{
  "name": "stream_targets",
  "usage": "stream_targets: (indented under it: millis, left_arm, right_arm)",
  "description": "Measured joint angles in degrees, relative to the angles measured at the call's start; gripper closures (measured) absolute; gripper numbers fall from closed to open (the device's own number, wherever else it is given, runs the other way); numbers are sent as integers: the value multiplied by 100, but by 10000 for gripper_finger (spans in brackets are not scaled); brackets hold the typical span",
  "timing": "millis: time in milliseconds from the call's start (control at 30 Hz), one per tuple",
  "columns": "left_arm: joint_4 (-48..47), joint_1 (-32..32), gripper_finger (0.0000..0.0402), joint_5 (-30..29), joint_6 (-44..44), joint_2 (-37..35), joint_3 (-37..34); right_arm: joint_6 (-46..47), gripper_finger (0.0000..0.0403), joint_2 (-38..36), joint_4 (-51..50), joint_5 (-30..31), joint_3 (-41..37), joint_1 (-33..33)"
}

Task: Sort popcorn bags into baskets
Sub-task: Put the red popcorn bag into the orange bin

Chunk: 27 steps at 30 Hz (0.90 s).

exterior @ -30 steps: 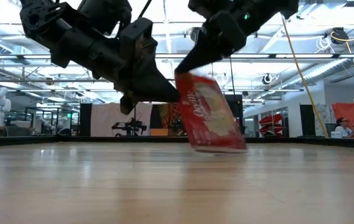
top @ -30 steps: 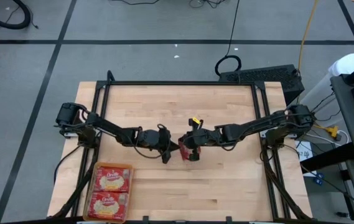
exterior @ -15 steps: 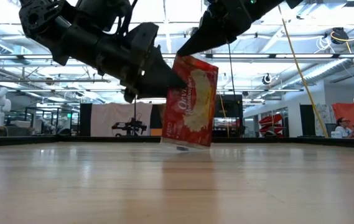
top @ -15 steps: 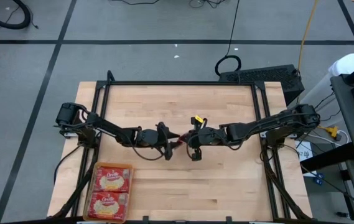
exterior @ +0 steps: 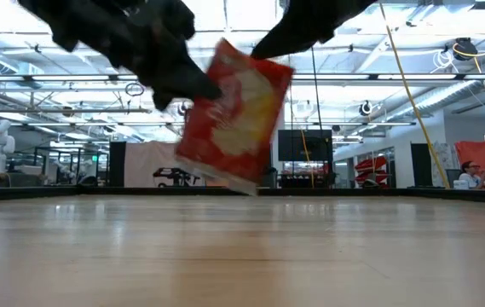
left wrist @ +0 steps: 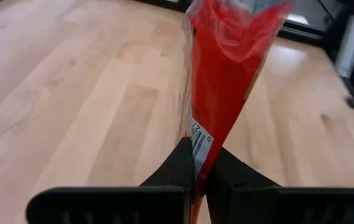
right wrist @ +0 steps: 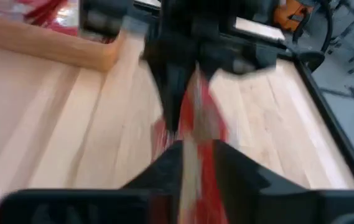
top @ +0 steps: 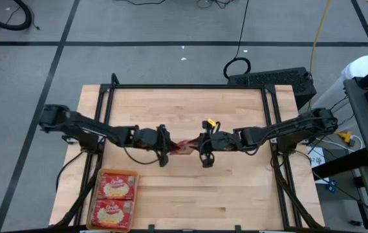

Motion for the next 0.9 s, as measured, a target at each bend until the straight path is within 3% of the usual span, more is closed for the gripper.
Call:
stream_targets:
  millis: [200, 333, 467, 633, 700, 900]
  left_arm:
    - [-1974, 74, 386, 130, 354, -1035, 306]
    - [-3199, 90, 386, 172, 552, -1066, 680]
    - [-3648, 73, 384, 300, 632, -954, 717]
    - [-3655, 68, 384, 316, 740, -957, 724]
    - [-3657, 68, 382, 320, 813, -955, 716]
    - [-3692, 74, 377, 315, 908, -955, 720]
  right_arm:
    - [578, 212, -92, 105, -39, -2, -133]
    - [708, 143, 244, 993, -472, -206, -356]
    - [749, 111, 640, 1688, -489, -297, -428]
    - [862, 126, 1332, 2485, -1344, -274, -499]
    - [917, 147, 1566, 2652, -1409, -259, -509]
    - [799, 268, 1922, 2916, -1354, -264, -538]
